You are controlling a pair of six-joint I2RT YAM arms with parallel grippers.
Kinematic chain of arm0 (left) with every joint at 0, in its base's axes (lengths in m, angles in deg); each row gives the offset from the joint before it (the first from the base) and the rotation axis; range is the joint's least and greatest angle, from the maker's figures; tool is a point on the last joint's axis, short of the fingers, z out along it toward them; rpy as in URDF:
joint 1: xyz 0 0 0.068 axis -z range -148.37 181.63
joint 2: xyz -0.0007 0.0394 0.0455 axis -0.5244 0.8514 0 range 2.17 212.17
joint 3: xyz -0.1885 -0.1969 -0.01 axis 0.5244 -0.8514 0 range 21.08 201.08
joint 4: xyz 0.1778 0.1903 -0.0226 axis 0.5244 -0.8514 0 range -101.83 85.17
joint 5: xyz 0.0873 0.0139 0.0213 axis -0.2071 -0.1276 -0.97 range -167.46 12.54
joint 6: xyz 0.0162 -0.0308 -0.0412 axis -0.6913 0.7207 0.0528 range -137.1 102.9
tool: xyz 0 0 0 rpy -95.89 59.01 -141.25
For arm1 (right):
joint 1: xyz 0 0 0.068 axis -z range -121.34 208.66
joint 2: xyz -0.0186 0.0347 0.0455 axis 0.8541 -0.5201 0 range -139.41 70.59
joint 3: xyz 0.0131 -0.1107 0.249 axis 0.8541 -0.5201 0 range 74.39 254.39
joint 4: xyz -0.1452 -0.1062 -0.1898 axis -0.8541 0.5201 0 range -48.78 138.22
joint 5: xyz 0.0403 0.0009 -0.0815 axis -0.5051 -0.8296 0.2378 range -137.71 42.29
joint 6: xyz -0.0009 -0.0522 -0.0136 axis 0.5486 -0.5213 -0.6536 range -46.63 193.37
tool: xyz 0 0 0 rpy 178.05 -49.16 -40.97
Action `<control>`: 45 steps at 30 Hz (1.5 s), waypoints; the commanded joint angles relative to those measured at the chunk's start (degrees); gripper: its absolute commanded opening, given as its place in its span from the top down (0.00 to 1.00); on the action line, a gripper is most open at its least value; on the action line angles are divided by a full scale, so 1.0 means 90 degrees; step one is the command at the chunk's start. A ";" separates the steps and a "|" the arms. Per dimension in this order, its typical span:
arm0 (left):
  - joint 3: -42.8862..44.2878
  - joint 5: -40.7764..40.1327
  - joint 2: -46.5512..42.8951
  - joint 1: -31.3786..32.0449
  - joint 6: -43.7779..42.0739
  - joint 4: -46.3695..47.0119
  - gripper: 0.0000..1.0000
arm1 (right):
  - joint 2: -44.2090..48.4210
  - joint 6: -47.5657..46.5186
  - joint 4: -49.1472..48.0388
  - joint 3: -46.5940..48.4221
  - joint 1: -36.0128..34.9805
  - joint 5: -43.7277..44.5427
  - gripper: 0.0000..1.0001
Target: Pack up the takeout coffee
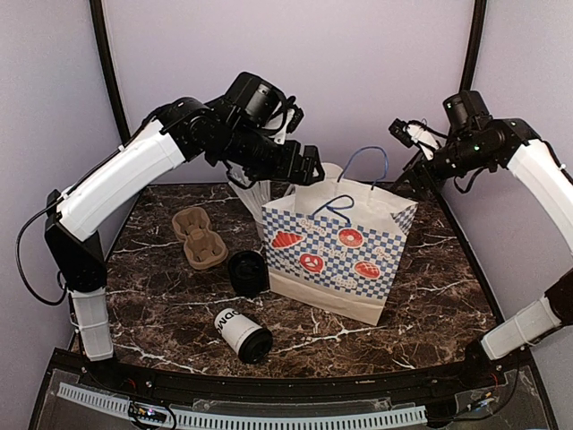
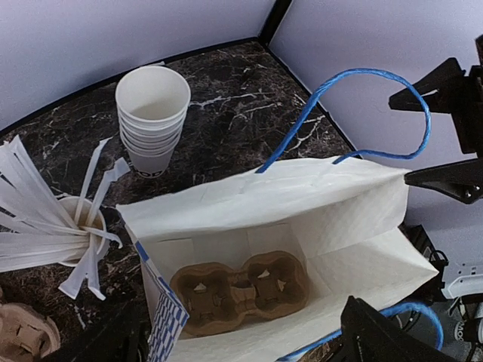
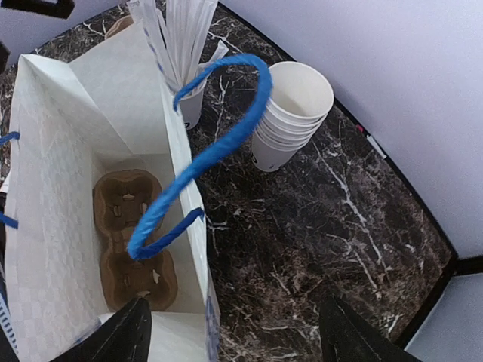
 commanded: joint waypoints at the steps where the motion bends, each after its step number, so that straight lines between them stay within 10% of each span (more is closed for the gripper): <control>1: -0.0280 -0.0782 -0.0849 0.0037 -0.0468 0.0007 0.01 | 0.0367 0.0158 -0.0385 0.0339 0.0021 -0.0009 0.21; 14: -0.4908 -0.1224 -0.3273 0.1856 -0.1250 0.0495 0.12 | 0.1677 -0.0188 -0.0446 -0.0749 0.0021 -0.0342 0.15; 30: -0.6639 -0.0158 -0.2676 0.2571 0.2203 0.0146 0.49 | 0.1671 -0.0266 -0.0559 -0.0952 0.0021 -0.0520 0.24; 45: -0.6788 -0.0595 -0.2528 0.2355 0.2418 0.0220 0.70 | 0.1773 -0.0247 -0.0612 -0.1111 0.0021 -0.0575 0.27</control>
